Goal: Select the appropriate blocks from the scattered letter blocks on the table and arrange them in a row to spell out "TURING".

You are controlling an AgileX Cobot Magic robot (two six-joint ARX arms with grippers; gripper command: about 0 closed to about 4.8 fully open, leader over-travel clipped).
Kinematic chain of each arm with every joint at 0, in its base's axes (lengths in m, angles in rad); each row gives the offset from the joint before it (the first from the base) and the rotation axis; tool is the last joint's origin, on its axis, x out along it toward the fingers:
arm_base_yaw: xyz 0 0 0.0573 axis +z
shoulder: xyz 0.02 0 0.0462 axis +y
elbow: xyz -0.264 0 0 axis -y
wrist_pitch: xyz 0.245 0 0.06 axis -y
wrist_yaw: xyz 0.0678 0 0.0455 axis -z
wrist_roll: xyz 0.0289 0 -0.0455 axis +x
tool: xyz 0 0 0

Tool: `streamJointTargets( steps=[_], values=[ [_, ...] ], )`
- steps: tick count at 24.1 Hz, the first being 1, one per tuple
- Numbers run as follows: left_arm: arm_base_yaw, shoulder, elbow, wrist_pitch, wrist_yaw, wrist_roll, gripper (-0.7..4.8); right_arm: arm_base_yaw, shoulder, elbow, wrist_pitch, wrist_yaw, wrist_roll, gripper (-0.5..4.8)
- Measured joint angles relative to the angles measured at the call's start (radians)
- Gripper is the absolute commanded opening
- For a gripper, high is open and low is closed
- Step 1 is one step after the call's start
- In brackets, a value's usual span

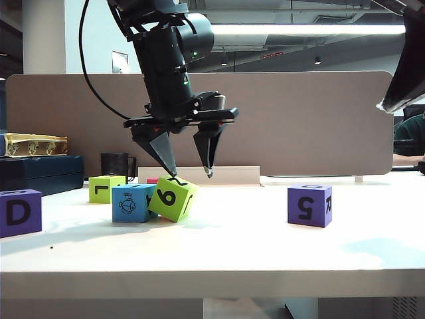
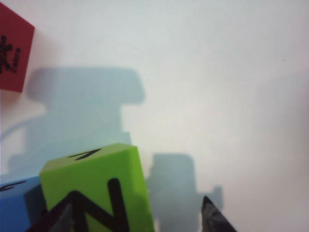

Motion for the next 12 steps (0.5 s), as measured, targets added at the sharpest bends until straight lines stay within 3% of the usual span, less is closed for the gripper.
streamJointTargets(
  steps=[12],
  values=[
    [0.024,0.012,-0.001,-0.013,-0.025,0.000,3.31,0.000,0.000,0.000,0.000,0.000,0.000,-0.01]
  ],
)
